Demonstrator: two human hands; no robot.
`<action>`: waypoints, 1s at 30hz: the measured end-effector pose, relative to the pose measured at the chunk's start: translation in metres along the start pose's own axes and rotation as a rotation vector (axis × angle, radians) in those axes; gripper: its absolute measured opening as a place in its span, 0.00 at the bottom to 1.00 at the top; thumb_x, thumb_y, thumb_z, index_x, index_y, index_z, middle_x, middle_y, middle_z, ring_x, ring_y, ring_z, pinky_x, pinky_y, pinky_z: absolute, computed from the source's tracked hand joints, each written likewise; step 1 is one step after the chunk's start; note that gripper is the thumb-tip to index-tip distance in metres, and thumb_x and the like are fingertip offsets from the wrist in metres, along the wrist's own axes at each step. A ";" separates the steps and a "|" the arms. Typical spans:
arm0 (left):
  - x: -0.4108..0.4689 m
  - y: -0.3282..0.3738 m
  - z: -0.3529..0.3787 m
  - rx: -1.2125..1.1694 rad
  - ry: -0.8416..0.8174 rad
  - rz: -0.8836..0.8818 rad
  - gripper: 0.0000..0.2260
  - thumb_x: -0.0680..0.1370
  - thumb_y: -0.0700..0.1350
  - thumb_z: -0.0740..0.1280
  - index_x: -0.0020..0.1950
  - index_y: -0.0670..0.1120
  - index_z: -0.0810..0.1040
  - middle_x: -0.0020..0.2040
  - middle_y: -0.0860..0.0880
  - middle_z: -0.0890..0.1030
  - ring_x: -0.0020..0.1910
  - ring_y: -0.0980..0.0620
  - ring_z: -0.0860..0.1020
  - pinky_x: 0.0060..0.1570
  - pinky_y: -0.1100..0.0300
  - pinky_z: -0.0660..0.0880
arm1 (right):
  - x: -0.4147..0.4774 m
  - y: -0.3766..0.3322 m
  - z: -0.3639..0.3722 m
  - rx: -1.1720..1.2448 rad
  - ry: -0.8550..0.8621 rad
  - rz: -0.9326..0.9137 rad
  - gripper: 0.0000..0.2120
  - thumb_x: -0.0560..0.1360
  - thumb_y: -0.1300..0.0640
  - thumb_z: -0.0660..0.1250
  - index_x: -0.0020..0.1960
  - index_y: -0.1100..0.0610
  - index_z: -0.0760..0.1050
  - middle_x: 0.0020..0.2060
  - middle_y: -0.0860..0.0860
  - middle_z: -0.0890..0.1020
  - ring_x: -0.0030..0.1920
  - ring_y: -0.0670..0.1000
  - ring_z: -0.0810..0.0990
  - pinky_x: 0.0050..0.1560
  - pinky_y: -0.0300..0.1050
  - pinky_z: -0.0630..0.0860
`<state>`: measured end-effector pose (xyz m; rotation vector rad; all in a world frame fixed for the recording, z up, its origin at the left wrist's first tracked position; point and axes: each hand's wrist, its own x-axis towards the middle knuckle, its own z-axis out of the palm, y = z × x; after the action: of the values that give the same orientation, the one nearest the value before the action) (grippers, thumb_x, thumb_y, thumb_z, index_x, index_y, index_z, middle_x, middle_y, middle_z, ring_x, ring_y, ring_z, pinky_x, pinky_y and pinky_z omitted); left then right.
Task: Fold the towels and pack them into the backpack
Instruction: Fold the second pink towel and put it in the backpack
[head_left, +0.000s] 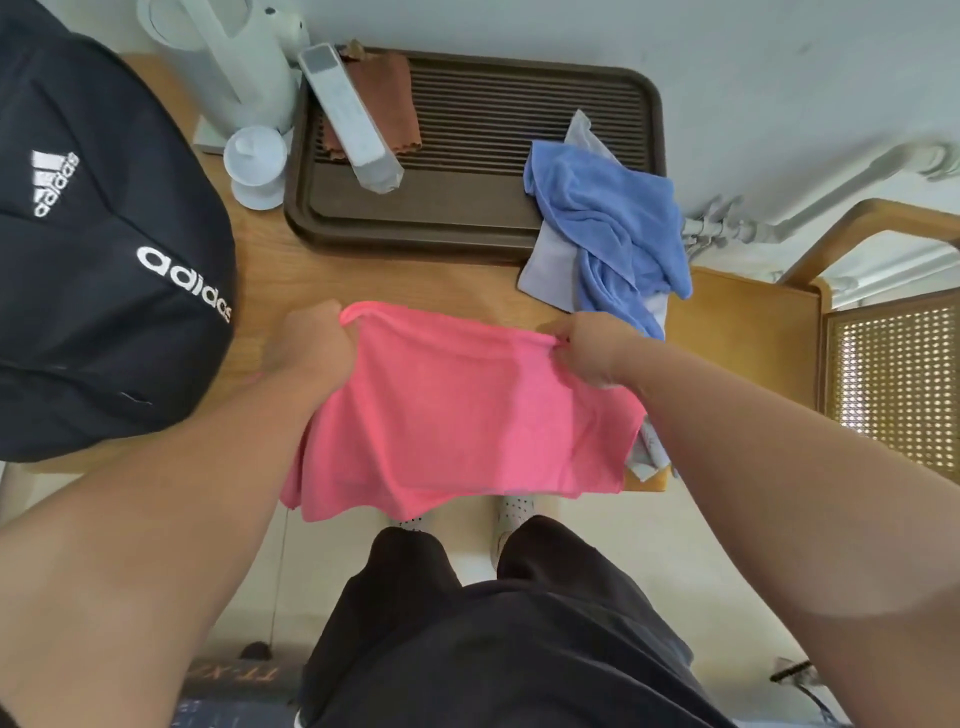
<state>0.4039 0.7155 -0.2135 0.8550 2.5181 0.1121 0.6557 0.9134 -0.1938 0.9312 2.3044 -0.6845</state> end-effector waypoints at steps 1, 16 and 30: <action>0.005 0.000 -0.003 -0.010 0.022 -0.015 0.09 0.82 0.49 0.59 0.43 0.49 0.71 0.47 0.42 0.77 0.46 0.40 0.75 0.44 0.51 0.69 | 0.003 0.000 -0.003 0.013 0.053 0.018 0.07 0.80 0.57 0.60 0.47 0.52 0.77 0.43 0.49 0.81 0.47 0.55 0.79 0.47 0.49 0.76; -0.050 0.069 0.062 0.208 -0.098 0.370 0.36 0.78 0.65 0.61 0.82 0.55 0.51 0.82 0.43 0.50 0.80 0.38 0.52 0.76 0.39 0.52 | -0.029 0.019 0.052 0.037 0.589 0.240 0.32 0.77 0.42 0.63 0.79 0.47 0.59 0.78 0.57 0.58 0.77 0.62 0.57 0.73 0.65 0.55; -0.070 0.102 0.114 0.389 -0.354 0.422 0.66 0.55 0.79 0.69 0.77 0.61 0.29 0.75 0.51 0.21 0.76 0.38 0.27 0.63 0.17 0.47 | -0.010 0.063 0.055 -0.132 0.436 0.152 0.45 0.75 0.28 0.56 0.82 0.51 0.47 0.81 0.56 0.50 0.80 0.62 0.48 0.76 0.67 0.48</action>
<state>0.5613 0.7477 -0.2629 1.4154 2.0256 -0.3734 0.7245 0.9135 -0.2419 1.2770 2.5748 -0.2788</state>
